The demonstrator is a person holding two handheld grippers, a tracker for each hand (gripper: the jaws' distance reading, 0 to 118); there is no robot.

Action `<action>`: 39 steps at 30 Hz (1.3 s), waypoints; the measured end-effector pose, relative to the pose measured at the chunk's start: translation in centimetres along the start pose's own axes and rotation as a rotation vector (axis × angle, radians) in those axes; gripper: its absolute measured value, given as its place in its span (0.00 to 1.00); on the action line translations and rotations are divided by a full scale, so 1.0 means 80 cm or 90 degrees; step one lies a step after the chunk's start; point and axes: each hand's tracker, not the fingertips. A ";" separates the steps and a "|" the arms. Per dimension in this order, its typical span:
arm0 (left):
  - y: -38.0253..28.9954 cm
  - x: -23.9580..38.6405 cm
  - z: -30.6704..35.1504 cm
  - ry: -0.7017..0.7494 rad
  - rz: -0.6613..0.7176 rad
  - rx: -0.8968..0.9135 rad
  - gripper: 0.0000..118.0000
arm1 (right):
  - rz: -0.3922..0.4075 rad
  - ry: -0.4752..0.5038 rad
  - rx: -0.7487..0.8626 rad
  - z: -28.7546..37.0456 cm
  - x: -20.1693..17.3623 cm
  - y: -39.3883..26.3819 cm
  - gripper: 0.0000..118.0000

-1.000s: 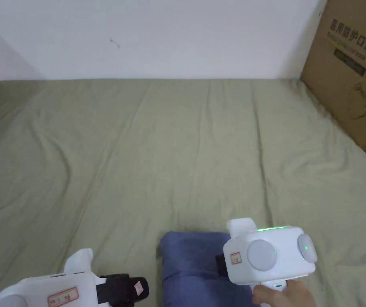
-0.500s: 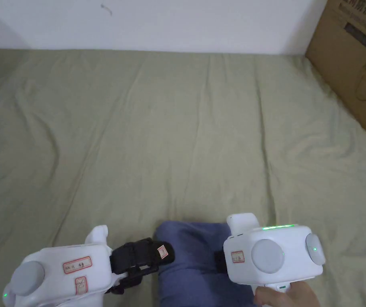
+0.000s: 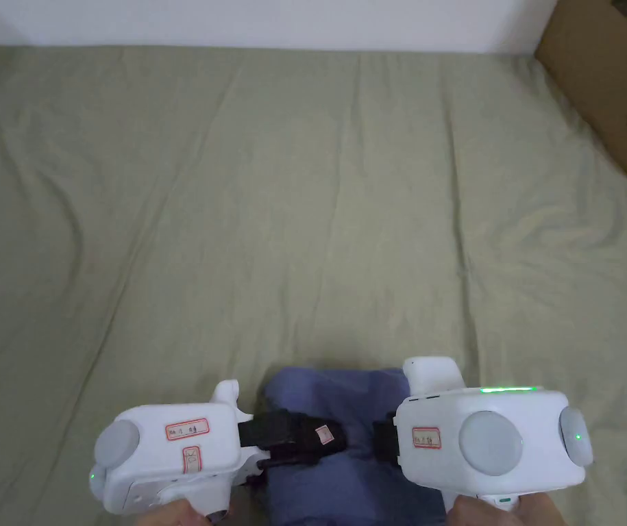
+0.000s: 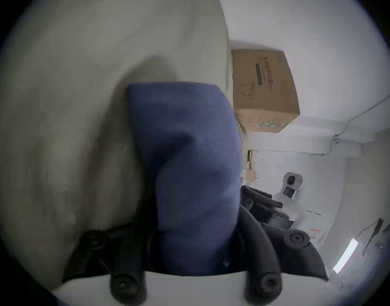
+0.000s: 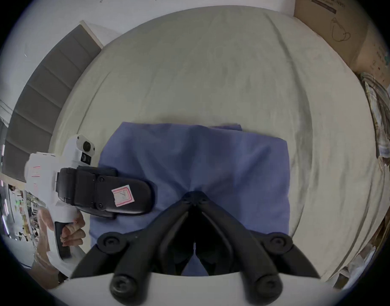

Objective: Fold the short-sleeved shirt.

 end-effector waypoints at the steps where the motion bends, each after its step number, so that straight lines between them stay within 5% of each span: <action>1: -0.002 0.007 -0.003 0.012 -0.010 -0.003 0.23 | 0.000 -0.006 0.000 0.002 -0.001 0.002 0.00; 13: 0.005 0.038 0.118 0.178 -0.105 0.039 0.23 | 0.015 -0.037 0.276 0.107 -0.049 0.009 0.00; 16: 0.010 0.041 0.174 0.258 -0.133 0.052 0.23 | 0.012 0.022 0.353 0.128 -0.069 -0.001 0.00; 25: 0.022 0.040 0.326 0.549 -0.176 0.103 0.23 | 0.116 -0.084 0.577 0.149 -0.158 -0.038 0.00; 30: 0.023 0.036 0.374 0.770 -0.212 0.106 0.23 | 0.140 -0.126 0.607 0.135 -0.200 -0.048 0.00; 39: 0.027 0.006 0.420 0.993 -0.245 0.140 0.23 | 0.136 -0.108 0.595 0.105 -0.252 -0.041 0.00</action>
